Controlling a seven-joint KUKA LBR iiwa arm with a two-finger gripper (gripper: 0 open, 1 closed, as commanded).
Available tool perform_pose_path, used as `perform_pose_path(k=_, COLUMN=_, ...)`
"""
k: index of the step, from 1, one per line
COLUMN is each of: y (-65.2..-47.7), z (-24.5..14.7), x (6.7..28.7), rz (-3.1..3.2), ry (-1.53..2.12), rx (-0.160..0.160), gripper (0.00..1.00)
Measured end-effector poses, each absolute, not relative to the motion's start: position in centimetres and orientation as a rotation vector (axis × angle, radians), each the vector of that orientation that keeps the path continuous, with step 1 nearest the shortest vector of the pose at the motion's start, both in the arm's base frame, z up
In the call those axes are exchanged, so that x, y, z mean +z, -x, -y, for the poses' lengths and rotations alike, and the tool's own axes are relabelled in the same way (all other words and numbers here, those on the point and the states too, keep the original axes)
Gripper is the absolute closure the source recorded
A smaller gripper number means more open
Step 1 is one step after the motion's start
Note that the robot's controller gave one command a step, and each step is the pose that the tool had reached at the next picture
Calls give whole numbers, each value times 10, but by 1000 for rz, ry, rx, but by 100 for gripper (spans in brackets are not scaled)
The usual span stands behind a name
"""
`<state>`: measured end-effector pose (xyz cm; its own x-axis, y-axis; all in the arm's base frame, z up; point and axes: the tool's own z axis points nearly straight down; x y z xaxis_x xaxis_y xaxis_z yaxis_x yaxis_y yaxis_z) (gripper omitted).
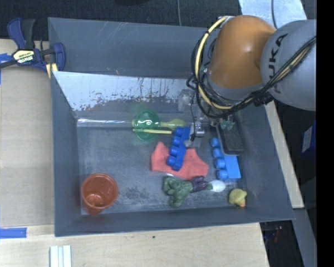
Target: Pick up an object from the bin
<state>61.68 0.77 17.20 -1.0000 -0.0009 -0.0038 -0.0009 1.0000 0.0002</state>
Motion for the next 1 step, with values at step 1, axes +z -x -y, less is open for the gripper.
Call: perform_pose_path(k=1, y=-610, z=-8, x=108, rz=-3126, ry=235, rx=-1, gripper=0)
